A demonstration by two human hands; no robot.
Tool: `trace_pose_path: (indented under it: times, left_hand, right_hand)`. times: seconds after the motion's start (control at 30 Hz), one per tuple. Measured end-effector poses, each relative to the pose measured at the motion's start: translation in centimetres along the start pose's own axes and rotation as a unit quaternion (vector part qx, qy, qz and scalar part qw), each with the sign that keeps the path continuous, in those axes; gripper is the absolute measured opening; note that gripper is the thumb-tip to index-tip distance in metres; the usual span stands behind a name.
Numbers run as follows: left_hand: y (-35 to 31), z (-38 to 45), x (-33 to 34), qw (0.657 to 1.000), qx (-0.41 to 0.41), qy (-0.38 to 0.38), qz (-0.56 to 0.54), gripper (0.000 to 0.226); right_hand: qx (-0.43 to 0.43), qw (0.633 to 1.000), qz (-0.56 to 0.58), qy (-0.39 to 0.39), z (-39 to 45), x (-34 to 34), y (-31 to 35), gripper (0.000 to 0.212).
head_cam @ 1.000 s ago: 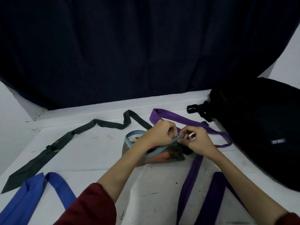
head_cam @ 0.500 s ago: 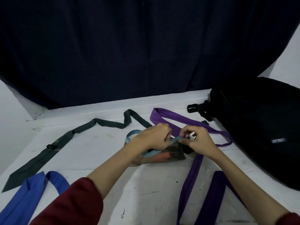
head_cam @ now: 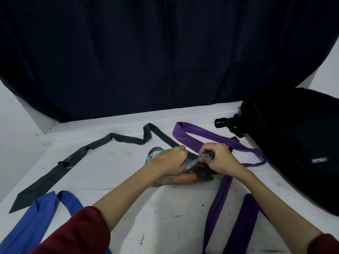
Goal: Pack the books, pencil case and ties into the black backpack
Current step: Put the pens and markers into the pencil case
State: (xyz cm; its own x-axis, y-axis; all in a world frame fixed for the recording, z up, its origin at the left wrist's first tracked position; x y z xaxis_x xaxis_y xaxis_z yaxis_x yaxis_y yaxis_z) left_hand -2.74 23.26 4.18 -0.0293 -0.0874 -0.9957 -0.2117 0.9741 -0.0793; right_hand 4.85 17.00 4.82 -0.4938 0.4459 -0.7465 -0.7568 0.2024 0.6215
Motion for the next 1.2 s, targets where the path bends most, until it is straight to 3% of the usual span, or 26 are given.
trace_pose_path:
  times: [0.27, 0.47, 0.53, 0.67, 1.07, 1.2]
  left_hand:
    - [2.0, -1.1, -0.8, 0.999, -0.030, 0.029, -0.013, 0.016]
    - [2.2, -1.5, -0.7, 0.998, -0.046, 0.032, 0.013, 0.017]
    - [2.2, -1.6, -0.6, 0.998, -0.050, 0.034, 0.022, 0.017]
    - [2.0, -1.4, -0.7, 0.997, -0.041, 0.041, 0.044, 0.016]
    - [3.5, -2.5, -1.1, 0.996, -0.043, 0.059, 0.053, 0.021]
    - [6.8, -3.7, -1.5, 0.991, -0.109, 0.011, -0.080, 0.016]
  right_hand:
    - [0.010, 0.999, 0.005, -0.039, -0.8, -1.7, -0.9, 0.035]
    - [0.009, 1.000, -0.014, -0.019, -0.7, -1.5, -0.8, 0.028]
    - [-0.005, 0.998, -0.070, 0.002, -0.4, -0.9, 0.2, 0.016]
    - [-0.025, 0.980, -0.194, 0.042, -0.3, 1.0, 1.6, 0.013]
    - [-0.038, 0.983, -0.181, 0.013, -0.6, 0.6, 1.6, 0.020]
    - [-0.039, 0.989, -0.142, 0.019, -0.5, 0.7, 1.0, 0.023]
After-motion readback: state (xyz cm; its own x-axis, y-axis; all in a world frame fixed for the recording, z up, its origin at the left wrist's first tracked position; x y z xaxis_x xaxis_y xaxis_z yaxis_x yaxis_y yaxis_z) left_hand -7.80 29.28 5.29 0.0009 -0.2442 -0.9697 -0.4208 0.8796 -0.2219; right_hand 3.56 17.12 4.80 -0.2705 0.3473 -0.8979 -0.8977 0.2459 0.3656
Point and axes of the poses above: each hand's wrist, its own z-axis towards the middle knuckle, its own x-axis out of the palm, y = z × x, the point moved 10 cm from there along z, towards the middle knuckle, and after that the axes turned 3 degrees about -z, right-handed, at the moved point
